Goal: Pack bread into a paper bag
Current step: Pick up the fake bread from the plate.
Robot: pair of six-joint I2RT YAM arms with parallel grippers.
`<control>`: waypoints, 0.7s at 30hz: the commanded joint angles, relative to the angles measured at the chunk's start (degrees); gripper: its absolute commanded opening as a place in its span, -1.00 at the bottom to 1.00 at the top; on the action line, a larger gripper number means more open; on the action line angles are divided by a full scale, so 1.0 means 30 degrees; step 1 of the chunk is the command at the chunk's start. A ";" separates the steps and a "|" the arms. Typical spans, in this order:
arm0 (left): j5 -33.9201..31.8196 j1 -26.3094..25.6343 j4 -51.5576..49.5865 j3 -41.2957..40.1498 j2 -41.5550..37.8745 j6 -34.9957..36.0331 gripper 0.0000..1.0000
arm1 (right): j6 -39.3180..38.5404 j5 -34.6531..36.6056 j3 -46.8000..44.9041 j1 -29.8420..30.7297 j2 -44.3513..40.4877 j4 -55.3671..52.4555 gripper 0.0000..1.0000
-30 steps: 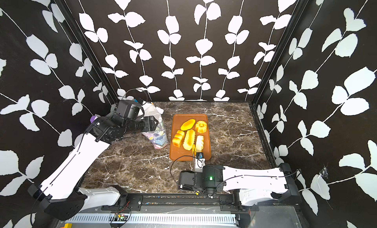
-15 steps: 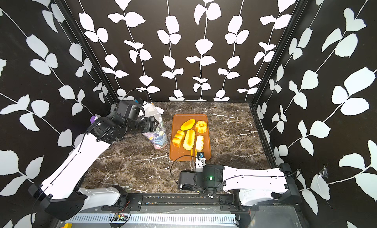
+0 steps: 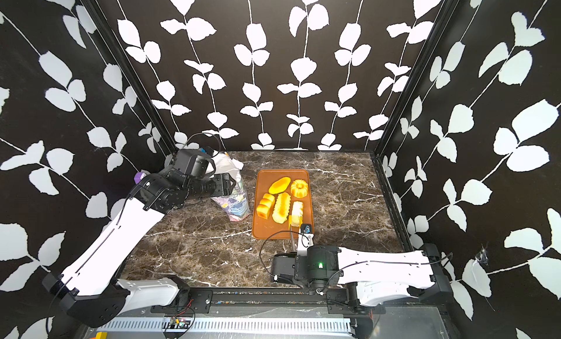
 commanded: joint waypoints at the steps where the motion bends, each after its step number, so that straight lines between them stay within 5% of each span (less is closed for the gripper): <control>1: 0.0226 0.0096 -0.0027 -0.0191 0.0064 0.0274 0.39 | 0.0454 0.1227 -0.0202 0.0056 -0.0295 -0.0957 -0.01; 21: 0.0134 0.0098 -0.0405 0.0453 0.0527 0.0531 0.39 | -0.0231 0.1336 -0.1490 -0.0884 -0.0119 0.1285 0.12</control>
